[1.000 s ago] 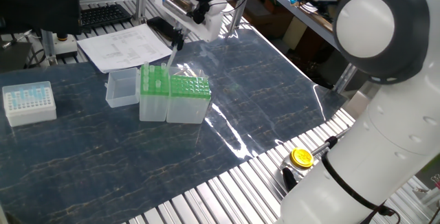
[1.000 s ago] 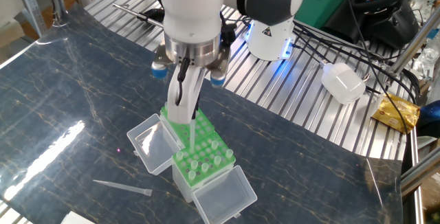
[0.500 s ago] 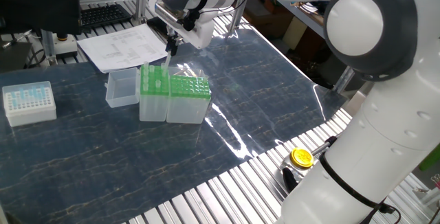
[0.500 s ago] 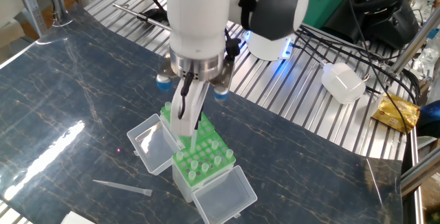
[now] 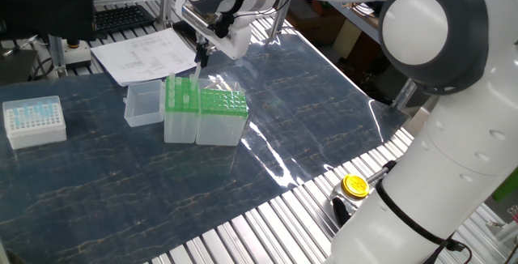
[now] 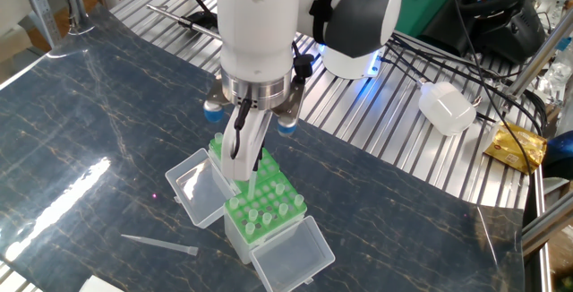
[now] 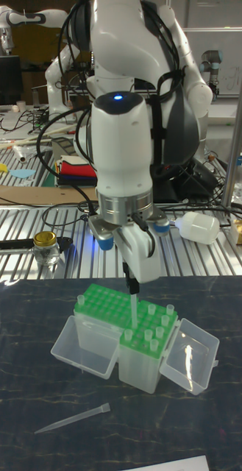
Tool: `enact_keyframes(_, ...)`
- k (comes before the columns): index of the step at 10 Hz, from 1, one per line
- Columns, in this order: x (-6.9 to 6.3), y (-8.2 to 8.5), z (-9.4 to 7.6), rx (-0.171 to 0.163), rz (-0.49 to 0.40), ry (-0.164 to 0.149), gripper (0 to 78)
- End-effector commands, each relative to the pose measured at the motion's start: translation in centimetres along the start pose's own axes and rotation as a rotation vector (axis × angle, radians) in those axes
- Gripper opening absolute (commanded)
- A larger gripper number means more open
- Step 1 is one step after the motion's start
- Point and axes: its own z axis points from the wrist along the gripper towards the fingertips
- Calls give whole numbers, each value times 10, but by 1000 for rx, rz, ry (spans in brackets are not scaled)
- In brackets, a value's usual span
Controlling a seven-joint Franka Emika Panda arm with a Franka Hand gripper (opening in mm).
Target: Transfer all large pipette tips from one holder to another
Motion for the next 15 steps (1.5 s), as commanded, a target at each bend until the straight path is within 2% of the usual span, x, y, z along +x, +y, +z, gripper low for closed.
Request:
enact_keyframes(1, 0, 1, -1, -3, 0, 0, 774)
enact_keyframes(14, 0, 1, -1, -3, 0, 0, 774)
enact_keyframes(15, -14, -13, 1, 28, -124, 1, 774)
